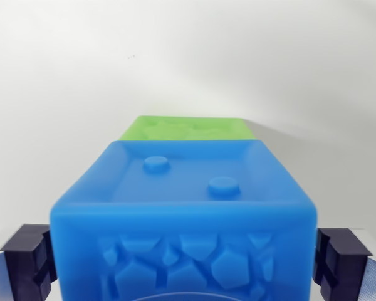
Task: Stack cube
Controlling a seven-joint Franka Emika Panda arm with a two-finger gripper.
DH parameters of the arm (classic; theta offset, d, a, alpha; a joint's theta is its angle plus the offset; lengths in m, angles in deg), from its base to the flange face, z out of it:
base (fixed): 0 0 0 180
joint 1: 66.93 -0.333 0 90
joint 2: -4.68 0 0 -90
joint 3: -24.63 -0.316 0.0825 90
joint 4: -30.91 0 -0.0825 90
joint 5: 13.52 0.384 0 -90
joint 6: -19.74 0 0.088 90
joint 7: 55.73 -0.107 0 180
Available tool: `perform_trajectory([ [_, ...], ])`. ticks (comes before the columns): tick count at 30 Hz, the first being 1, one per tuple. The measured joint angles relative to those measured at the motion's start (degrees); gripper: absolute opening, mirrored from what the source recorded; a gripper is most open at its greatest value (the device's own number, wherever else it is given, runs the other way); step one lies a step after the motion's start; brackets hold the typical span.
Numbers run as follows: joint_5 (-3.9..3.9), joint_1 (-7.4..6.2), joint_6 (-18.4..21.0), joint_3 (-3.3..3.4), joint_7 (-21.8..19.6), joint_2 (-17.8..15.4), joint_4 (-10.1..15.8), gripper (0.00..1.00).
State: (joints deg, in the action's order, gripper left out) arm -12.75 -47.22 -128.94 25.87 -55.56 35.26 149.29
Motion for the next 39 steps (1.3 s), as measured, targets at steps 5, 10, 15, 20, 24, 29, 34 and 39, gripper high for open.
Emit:
perform_trajectory([
  [5,0.0,0.0,0.1,0.0,0.0,-0.1,0.0,1.0],
  [10,0.0,0.0,0.7,0.0,0.0,-0.9,0.1,1.0],
  [15,0.0,0.0,1.8,0.0,0.0,-2.3,0.3,1.0],
  [20,-0.01,0.0,3.1,0.0,0.0,-3.8,0.4,1.0],
  [24,-0.02,0.0,4.6,0.0,0.0,-5.3,0.5,1.0],
  [29,-0.06,-0.02,6.6,0.03,0.0,-7.4,0.5,1.0],
  [34,-0.1,-0.02,8.7,0.06,0.0,-9.6,0.5,1.0],
  [39,-0.14,-0.02,10.9,0.06,-0.1,-11.6,0.3,1.0],
])
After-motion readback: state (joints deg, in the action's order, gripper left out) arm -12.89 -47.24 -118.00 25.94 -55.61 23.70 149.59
